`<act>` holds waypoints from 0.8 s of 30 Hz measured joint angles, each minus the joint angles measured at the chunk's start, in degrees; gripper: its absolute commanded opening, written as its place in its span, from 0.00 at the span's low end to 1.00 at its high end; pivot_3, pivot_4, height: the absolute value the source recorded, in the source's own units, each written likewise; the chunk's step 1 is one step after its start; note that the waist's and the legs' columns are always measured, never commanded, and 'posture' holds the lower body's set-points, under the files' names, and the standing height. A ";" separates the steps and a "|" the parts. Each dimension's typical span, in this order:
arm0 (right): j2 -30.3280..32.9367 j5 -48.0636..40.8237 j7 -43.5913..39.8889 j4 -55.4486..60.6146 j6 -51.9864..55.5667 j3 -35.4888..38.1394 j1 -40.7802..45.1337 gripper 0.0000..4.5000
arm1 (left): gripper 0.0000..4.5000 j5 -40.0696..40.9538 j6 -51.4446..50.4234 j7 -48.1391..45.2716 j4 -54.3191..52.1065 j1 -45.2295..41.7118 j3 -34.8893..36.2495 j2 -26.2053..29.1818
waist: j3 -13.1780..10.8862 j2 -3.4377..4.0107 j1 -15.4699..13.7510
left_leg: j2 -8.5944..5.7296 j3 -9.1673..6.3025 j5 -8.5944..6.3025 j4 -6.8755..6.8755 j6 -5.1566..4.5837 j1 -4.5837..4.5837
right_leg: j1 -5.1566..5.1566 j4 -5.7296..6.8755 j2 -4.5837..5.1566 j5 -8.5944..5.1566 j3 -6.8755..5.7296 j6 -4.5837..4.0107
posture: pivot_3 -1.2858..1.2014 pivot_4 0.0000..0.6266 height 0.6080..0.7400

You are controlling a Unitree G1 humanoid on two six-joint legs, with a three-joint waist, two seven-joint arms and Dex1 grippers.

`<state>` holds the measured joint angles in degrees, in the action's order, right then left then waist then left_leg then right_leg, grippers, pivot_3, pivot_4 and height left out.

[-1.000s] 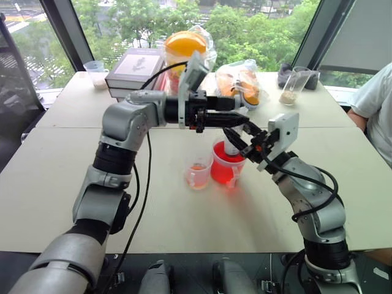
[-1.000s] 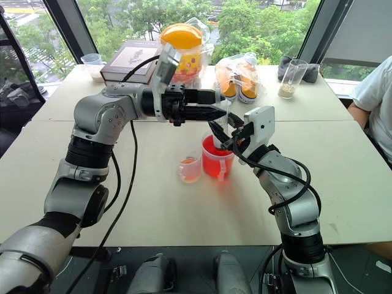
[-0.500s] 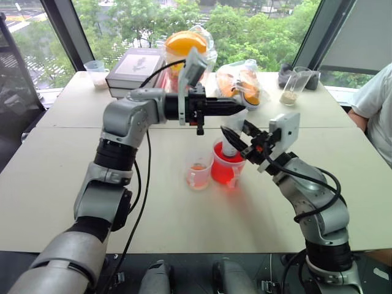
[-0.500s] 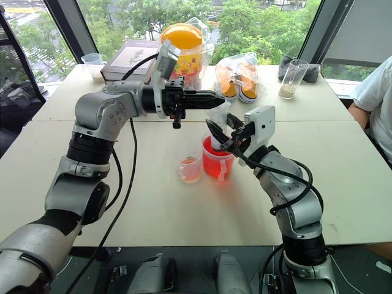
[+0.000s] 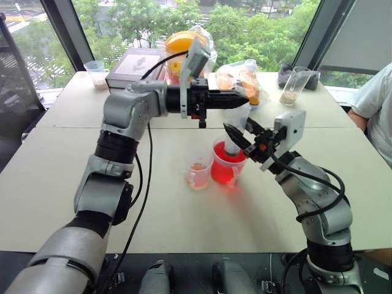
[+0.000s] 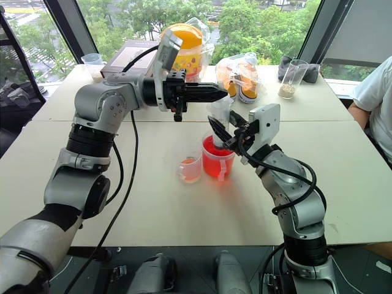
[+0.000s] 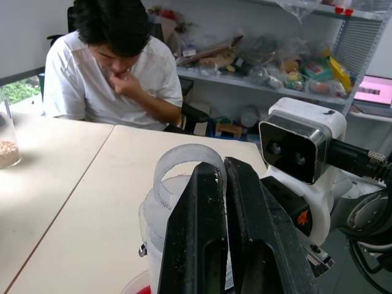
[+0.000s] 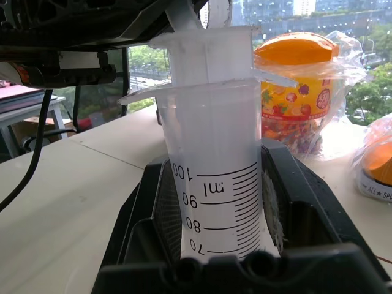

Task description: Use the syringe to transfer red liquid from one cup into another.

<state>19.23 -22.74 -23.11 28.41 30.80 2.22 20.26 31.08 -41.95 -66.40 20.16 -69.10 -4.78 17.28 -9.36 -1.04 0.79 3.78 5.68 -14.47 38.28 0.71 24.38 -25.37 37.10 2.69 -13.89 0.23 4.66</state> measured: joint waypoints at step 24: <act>0.01 -0.18 -0.02 -1.38 -0.38 0.23 -0.32 0.31 | 0.00 -0.01 1.37 -0.07 2.26 -1.44 0.01 -0.12 | 0.00 0.00 0.00 | 0.00 0.00 0.00 0.00 0.00 0.00 | 0.00 0.00 0.00 0.00 0.00 0.00 | 0.52 0.24 1.00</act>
<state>19.23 -22.92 -23.13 27.03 30.41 2.45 19.94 31.07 -40.58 -66.47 22.42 -70.54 -4.77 17.16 -9.36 -1.04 0.79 3.78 5.68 -14.47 38.28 0.71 24.39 -25.37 37.10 2.68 -13.89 0.23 4.67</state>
